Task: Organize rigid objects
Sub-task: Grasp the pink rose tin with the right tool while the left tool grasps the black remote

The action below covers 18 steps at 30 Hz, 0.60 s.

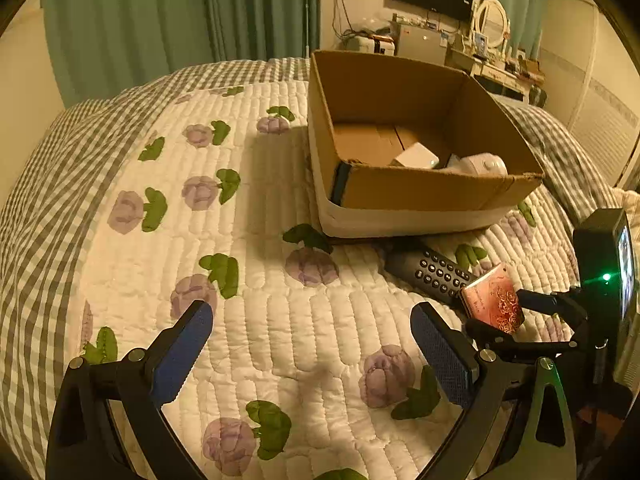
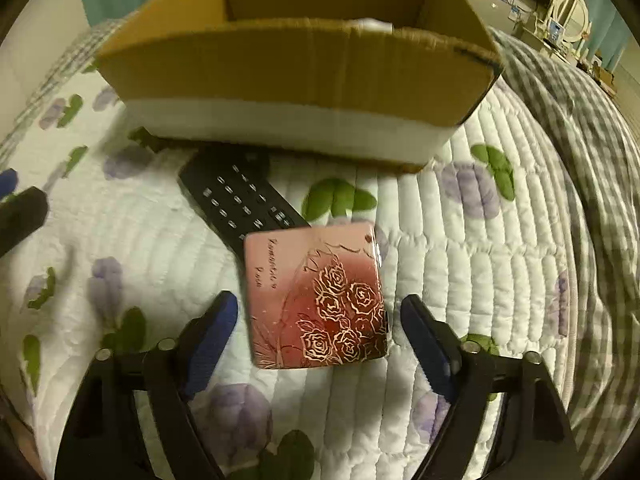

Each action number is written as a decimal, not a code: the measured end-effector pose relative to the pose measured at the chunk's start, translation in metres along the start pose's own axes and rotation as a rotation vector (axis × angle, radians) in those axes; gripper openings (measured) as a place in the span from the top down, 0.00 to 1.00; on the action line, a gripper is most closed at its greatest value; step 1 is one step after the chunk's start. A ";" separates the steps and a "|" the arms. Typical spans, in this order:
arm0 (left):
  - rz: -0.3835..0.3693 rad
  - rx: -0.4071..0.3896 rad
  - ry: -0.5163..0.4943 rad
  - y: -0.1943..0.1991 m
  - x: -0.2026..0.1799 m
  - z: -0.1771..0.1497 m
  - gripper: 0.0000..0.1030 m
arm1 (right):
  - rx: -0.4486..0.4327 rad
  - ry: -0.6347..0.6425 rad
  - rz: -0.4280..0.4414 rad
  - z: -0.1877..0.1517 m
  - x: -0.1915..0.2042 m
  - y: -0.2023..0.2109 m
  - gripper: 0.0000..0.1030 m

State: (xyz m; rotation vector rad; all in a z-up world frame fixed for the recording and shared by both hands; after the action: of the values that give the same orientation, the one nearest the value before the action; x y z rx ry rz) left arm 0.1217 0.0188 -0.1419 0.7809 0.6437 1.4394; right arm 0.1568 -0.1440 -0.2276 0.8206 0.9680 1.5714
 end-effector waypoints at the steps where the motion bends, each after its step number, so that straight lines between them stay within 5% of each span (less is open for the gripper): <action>1: 0.003 0.009 -0.002 -0.001 -0.001 0.000 0.02 | -0.004 -0.003 0.006 -0.001 -0.001 0.000 0.31; 6: 0.000 0.037 0.055 0.002 -0.015 0.010 0.02 | -0.058 -0.062 0.051 0.002 -0.014 0.019 0.32; 18: -0.008 0.123 0.100 -0.024 -0.092 0.023 0.02 | -0.208 -0.205 -0.070 0.023 -0.100 0.083 0.32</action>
State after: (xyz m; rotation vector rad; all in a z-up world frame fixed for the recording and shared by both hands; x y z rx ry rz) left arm 0.1504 -0.0736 -0.1533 0.8044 0.8168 1.4483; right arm 0.1619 -0.2470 -0.1450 0.7760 0.6668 1.4679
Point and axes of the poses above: each gripper's, at about its wrist camera, not at the fingertips, and y roughly against the way its jaws point, x to its left, z to its top, the point moved 7 cm from there along -y, roughly the way its jaws point, and after that the axes turned 6 degrees about -y, right-handed, at the moved point
